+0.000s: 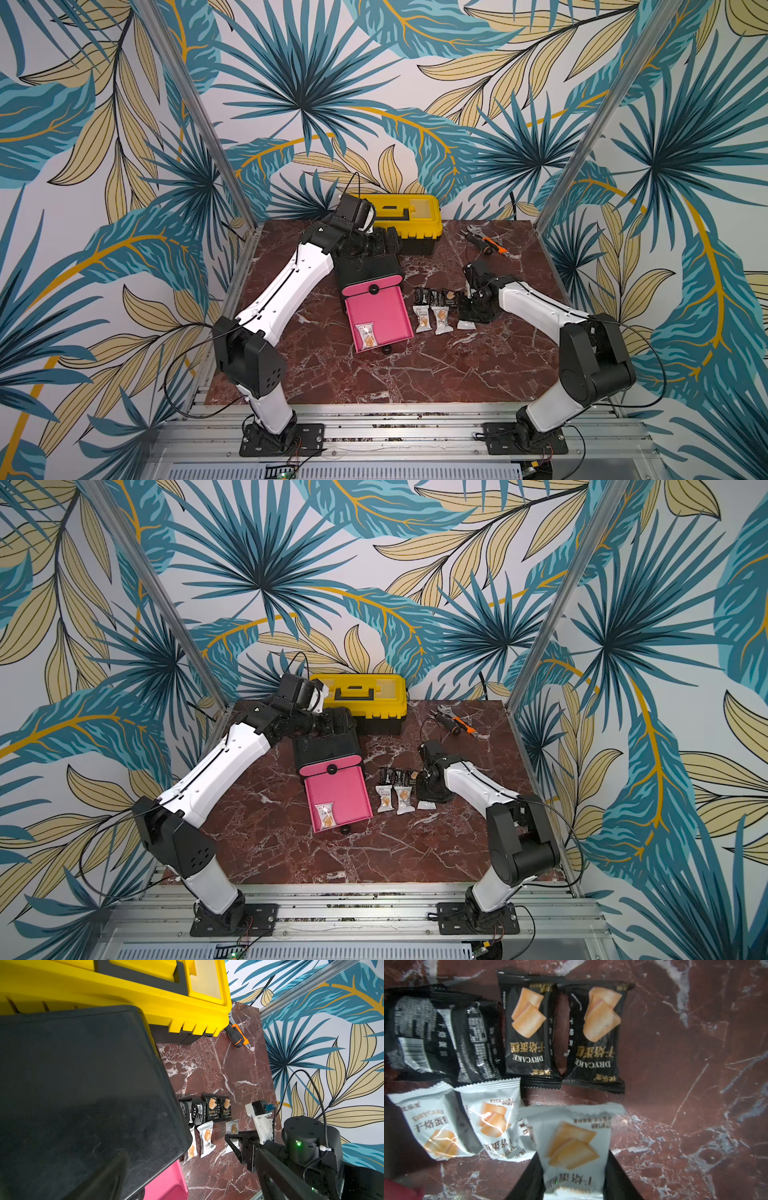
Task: Take the cookies out of the drawer
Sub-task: Place the cookie at the center of the board.
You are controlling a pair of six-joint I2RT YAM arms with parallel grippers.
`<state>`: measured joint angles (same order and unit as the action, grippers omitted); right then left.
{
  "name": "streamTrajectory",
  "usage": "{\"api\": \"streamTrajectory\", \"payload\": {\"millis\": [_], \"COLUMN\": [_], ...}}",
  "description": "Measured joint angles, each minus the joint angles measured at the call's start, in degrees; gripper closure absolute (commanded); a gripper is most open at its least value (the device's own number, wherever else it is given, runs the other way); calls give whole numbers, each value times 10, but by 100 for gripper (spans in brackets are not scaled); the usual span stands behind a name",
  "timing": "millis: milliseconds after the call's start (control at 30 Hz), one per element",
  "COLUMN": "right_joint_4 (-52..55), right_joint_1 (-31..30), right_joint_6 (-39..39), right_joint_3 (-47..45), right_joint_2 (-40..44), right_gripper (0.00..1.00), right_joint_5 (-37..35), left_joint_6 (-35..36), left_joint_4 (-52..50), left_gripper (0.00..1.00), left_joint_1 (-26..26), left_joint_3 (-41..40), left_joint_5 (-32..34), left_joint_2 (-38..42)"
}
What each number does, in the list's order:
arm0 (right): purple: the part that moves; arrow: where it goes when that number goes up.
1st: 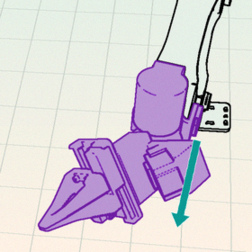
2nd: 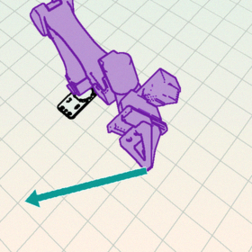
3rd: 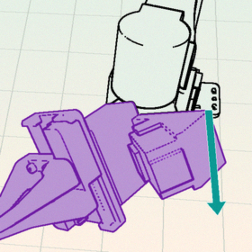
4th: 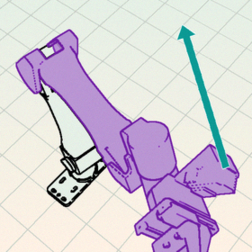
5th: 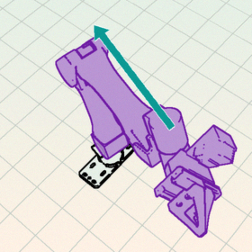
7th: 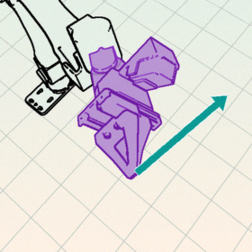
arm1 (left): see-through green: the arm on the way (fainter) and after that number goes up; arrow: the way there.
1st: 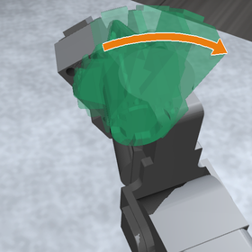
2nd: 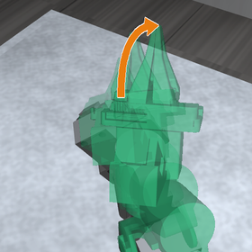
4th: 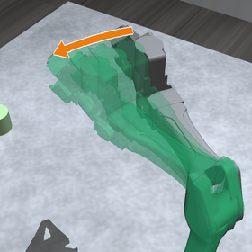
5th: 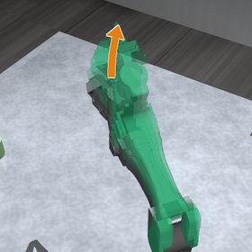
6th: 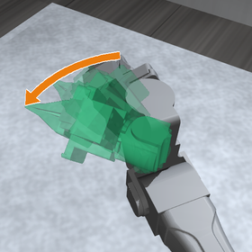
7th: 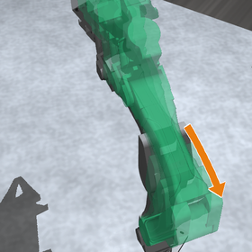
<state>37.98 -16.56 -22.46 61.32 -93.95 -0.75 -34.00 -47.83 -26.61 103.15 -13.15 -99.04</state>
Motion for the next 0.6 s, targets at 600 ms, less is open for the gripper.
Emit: {"api": "streamTrajectory", "payload": {"millis": [600], "right_joint_4": [-13], "right_joint_1": [-40], "right_joint_6": [-20], "right_joint_3": [28], "right_joint_2": [-64], "right_gripper": [37], "right_joint_5": [-1], "left_joint_6": [-10], "left_joint_4": [-2], "left_gripper": [0], "left_joint_1": [73], "left_joint_3": [-16], "left_joint_5": [-35], "left_joint_2": [2]}}
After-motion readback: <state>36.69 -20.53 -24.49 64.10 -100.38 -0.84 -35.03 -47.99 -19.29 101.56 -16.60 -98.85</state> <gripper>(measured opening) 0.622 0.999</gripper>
